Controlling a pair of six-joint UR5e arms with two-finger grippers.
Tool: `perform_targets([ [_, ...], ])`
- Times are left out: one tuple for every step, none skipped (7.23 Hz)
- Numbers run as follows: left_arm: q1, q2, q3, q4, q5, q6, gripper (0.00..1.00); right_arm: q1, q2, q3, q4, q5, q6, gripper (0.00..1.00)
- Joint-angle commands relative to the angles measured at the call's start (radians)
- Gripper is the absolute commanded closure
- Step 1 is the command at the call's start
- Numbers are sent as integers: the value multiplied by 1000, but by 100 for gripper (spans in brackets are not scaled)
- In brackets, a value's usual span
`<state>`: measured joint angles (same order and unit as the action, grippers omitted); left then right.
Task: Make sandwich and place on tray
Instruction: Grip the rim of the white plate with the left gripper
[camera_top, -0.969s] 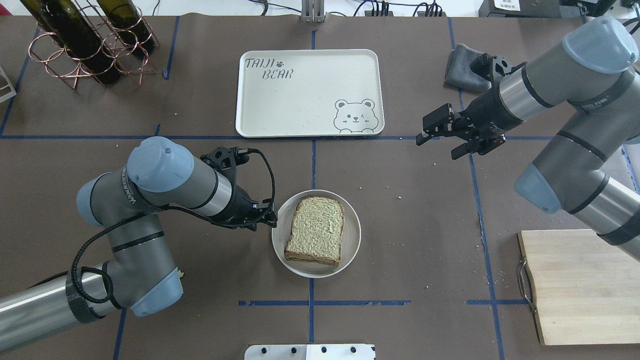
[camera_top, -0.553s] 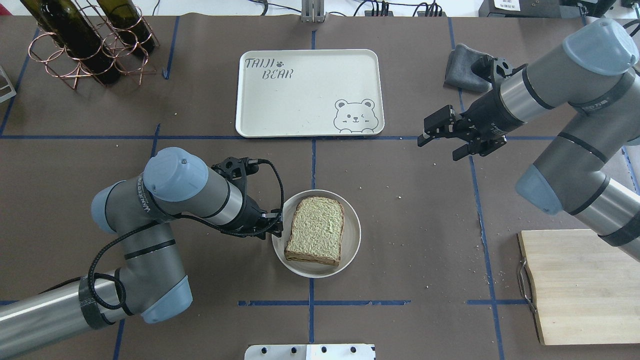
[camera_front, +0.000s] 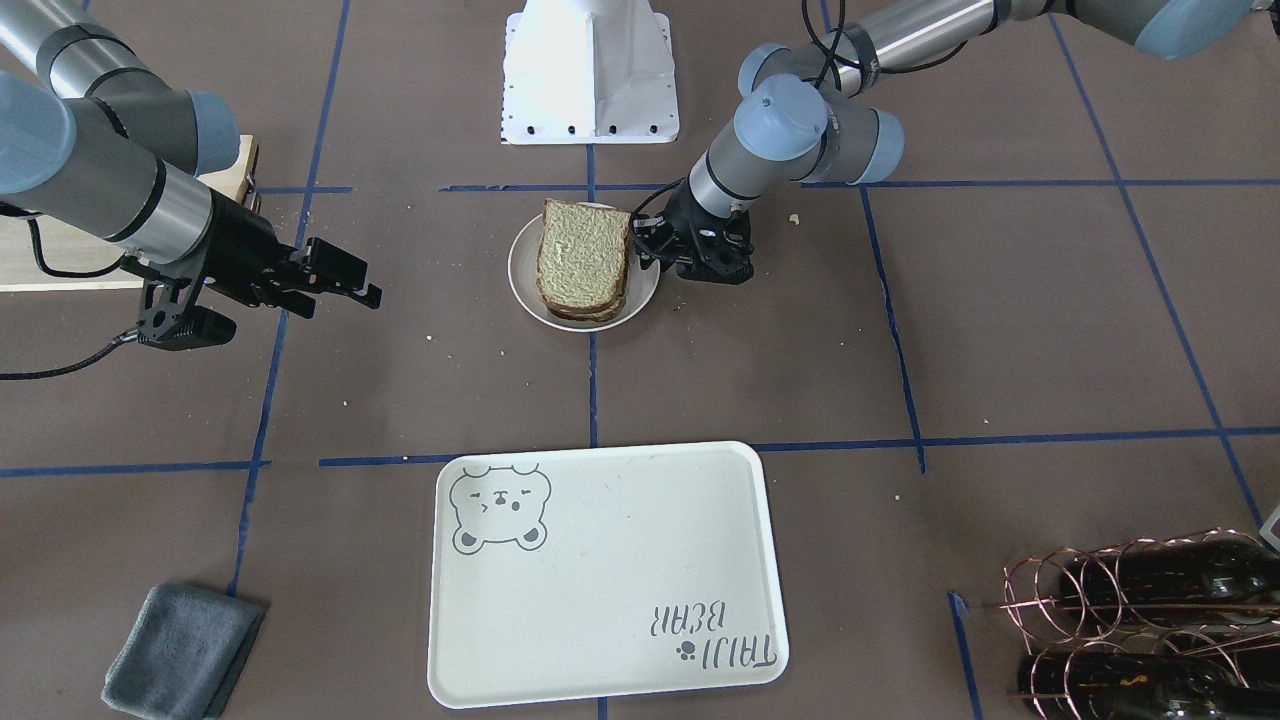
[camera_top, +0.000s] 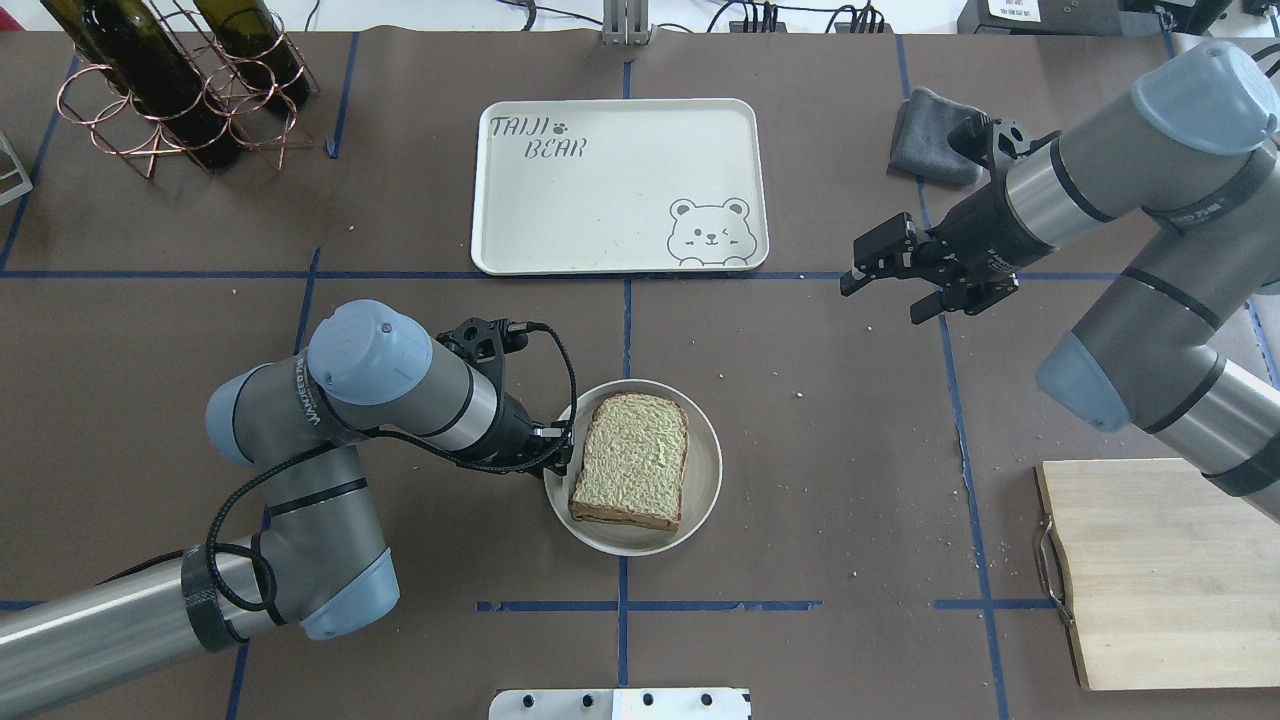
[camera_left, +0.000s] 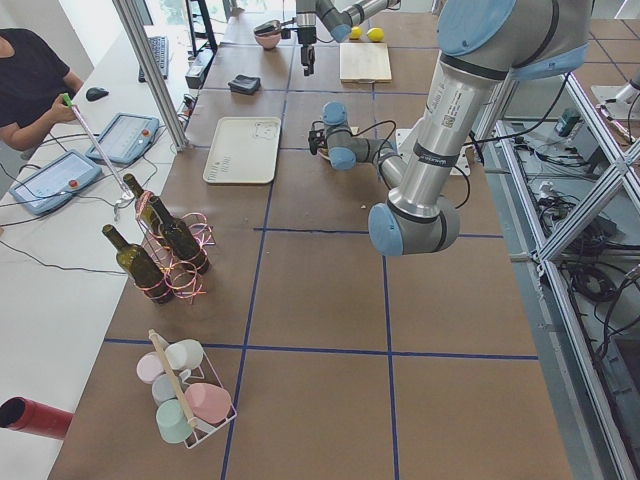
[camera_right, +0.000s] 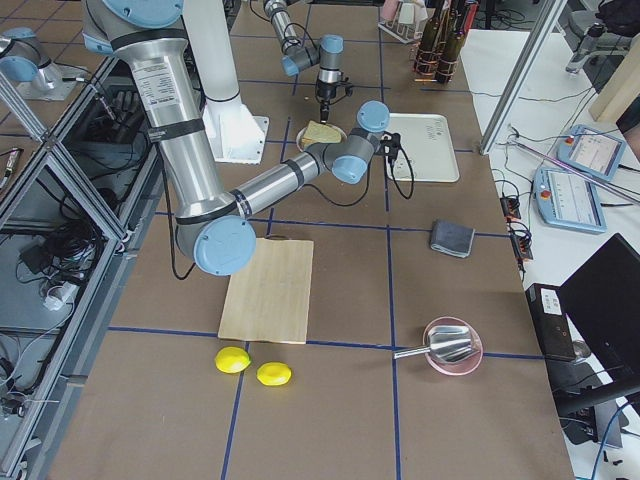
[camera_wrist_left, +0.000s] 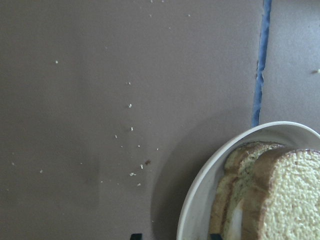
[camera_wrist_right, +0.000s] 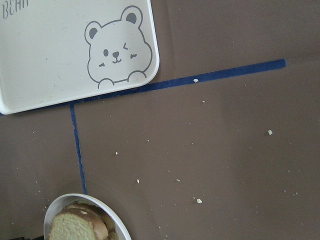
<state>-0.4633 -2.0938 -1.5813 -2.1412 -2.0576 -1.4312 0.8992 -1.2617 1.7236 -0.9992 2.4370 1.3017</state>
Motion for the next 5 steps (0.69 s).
perform_targets([
  [2, -3, 9, -8, 0, 0, 75, 0, -2, 1, 1, 0, 1, 0],
  [2, -5, 9, -8, 0, 0, 82, 1, -2, 1, 1, 0, 1, 0],
  [5, -5, 9, -8, 8, 0, 88, 0, -5, 2, 1, 0, 1, 0],
  [8, -5, 1, -9, 20, -26, 100, 0, -5, 1, 1, 0, -1, 0],
  [6, -9, -5, -20, 20, -96, 100, 0, -4, 1, -1, 0, 1, 0],
])
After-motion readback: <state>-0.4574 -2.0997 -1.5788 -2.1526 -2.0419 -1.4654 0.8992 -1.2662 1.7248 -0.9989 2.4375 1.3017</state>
